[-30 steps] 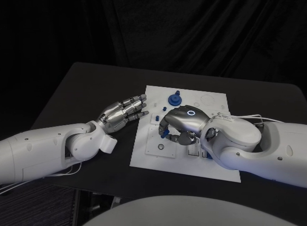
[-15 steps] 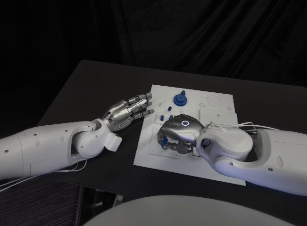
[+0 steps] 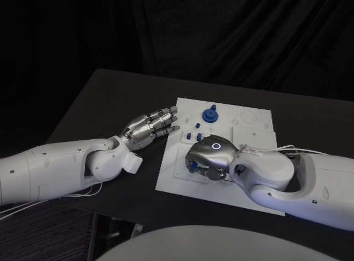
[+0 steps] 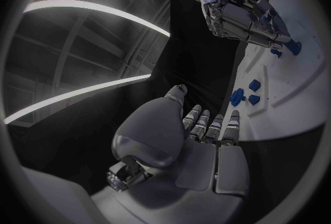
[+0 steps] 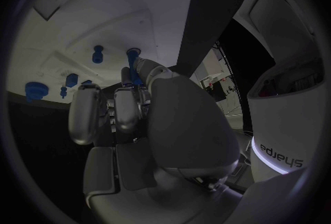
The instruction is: Assemble the parts on the task board
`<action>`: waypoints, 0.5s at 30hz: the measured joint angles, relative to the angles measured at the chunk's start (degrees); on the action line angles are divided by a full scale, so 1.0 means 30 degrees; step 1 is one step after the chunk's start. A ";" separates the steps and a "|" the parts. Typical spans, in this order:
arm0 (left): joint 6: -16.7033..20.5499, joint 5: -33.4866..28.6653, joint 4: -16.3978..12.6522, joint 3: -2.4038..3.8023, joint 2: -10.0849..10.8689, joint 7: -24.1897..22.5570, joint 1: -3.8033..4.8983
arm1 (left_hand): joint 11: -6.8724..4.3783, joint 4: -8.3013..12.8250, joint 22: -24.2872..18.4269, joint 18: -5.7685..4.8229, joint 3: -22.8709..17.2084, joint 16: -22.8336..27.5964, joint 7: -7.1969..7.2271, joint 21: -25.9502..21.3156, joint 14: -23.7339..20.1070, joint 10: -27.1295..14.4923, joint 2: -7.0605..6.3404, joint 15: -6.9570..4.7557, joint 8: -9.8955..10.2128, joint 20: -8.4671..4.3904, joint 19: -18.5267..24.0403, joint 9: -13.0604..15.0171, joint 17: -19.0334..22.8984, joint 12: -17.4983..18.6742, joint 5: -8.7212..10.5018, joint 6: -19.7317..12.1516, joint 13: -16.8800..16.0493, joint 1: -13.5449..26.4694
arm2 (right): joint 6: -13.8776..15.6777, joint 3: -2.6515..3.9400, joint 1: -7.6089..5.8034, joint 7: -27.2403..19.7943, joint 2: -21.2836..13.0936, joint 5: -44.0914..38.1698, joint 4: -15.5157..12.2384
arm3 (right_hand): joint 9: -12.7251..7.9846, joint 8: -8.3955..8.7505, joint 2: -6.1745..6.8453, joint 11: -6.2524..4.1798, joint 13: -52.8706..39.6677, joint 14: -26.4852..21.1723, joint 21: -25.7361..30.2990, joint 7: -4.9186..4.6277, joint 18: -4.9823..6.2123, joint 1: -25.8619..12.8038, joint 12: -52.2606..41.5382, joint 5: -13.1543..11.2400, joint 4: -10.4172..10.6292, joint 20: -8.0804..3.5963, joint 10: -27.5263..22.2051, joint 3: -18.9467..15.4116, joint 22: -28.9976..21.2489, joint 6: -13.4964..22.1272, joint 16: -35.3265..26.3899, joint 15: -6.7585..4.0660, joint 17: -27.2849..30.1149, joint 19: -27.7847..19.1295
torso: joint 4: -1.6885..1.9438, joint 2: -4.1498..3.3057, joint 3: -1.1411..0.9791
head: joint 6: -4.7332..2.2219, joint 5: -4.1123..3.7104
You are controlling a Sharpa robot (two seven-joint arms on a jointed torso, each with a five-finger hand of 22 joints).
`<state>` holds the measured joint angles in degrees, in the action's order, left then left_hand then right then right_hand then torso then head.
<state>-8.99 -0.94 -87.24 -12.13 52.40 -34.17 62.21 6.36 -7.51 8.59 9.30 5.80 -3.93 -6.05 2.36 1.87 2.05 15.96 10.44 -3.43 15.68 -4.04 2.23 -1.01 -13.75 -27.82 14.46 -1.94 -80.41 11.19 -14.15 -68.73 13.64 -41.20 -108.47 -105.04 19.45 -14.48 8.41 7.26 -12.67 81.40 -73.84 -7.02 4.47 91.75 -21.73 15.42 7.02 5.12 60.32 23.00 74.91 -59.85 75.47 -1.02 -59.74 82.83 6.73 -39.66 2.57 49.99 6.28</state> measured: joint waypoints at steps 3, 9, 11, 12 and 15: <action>-0.0005 0.0000 0.0025 0.0000 -0.0023 0.0000 0.0000 | 0.0000 0.0000 -0.0001 0.0001 0.0000 0.0000 0.0000 0.0000 0.0000 0.0000 0.0000 0.0000 0.0000 0.0000 0.0000 -0.0001 0.0000 0.0000 0.0000 0.0000 0.0001 0.0000 | -0.0001 0.0011 0.0028 0.0001 -0.0014 -0.0084 0.0014 | 0.0008 0.0000 0.0001 -0.0001 -0.0004 0.0000 0.0000 0.0000 0.0001 0.0000 0.0000 0.0000 0.0000 0.0000 0.0000 0.0000 -0.0001 0.0000 0.0000 0.0000 0.0000 0.0000 | 0.0000 0.0002 -0.0015 | 0.0000 -0.0002; -0.0019 0.0000 0.0062 0.0000 -0.0057 0.0014 0.0000 | 0.0000 0.0000 -0.0001 0.0000 0.0000 0.0000 0.0001 -0.0001 -0.0001 0.0000 0.0000 0.0000 0.0000 -0.0001 0.0001 -0.0001 0.0002 0.0001 0.0000 -0.0001 0.0002 0.0000 | -0.0001 0.0028 0.0074 0.0001 -0.0016 -0.0200 0.0053 | 0.0011 0.0000 0.0102 -0.0010 -0.0027 0.0000 -0.0017 0.0000 0.0000 -0.0103 0.0000 -0.0001 0.0000 0.0000 0.0008 -0.0001 -0.0001 0.0001 0.0000 0.0000 -0.0096 0.0000 | 0.0007 0.0007 -0.0018 | 0.0000 0.0013; -0.0025 0.0000 0.0087 0.0000 -0.0074 0.0026 0.0000 | 0.0000 0.0000 -0.0002 -0.0001 0.0001 0.0000 0.0000 -0.0001 -0.0001 0.0000 0.0000 0.0000 0.0000 -0.0001 0.0000 -0.0001 0.0001 0.0002 0.0000 -0.0001 0.0002 0.0000 | 0.0000 0.0034 0.0079 0.0001 -0.0016 -0.0231 0.0066 | 0.0010 0.0000 0.0102 -0.0033 -0.0033 0.0055 -0.0090 0.0001 0.0000 -0.0103 0.0000 -0.0001 0.0000 0.0000 0.0032 -0.0001 -0.0001 0.0001 0.0000 -0.0055 -0.0134 0.0000 | 0.0009 0.0007 -0.0018 | 0.0000 0.0035; -0.0028 0.0000 0.0099 0.0000 -0.0083 0.0031 0.0000 | 0.0000 0.0000 -0.0002 0.0000 0.0000 0.0000 0.0000 -0.0001 -0.0001 0.0000 0.0000 0.0001 0.0000 -0.0001 0.0001 -0.0001 0.0002 0.0002 0.0000 0.0000 0.0002 0.0000 | 0.0000 0.0037 0.0082 0.0001 -0.0015 -0.0240 0.0071 | 0.0011 0.0000 0.0102 -0.0033 -0.0033 0.0068 -0.0090 0.0001 0.0000 -0.0103 0.0000 0.0000 0.0001 0.0001 0.0032 -0.0001 -0.0001 0.0001 0.0000 -0.0069 -0.0135 0.0000 | 0.0009 0.0004 -0.0016 | 0.0000 0.0046; -0.0039 0.0000 0.0131 0.0000 -0.0110 0.0046 0.0000 | 0.0000 0.0000 -0.0003 -0.0001 0.0001 0.0001 0.0000 -0.0001 -0.0001 0.0000 0.0000 0.0001 0.0001 -0.0001 0.0001 -0.0002 0.0002 0.0002 0.0000 0.0000 0.0003 0.0000 | 0.0001 0.0049 0.0114 0.0000 0.0006 -0.0265 0.0082 | 0.0011 0.0041 0.0126 -0.0035 -0.0039 0.0068 -0.0090 0.0001 0.0000 -0.0128 0.0000 0.0000 0.0001 0.0001 0.0034 -0.0002 0.0005 0.0002 -0.0001 -0.0069 -0.0134 0.0000 | 0.0011 0.0002 -0.0007 | 0.0000 0.0049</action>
<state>-9.11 -0.94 -86.85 -12.13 52.07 -34.03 62.21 6.36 -7.51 8.58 9.29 5.81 -3.93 -6.04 2.35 1.87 2.05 15.96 10.44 -3.42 15.68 -4.04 2.23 -1.01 -13.75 -27.82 14.45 -1.93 -80.41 11.19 -14.00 -68.39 13.64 -41.18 -109.26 -104.80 19.48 -14.35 8.79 7.15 -12.79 81.60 -74.11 -7.02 4.47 91.37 -21.73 15.42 7.03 5.12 60.42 23.00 74.92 -59.84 75.46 -1.23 -60.14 82.83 6.77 -39.65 2.55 49.99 6.43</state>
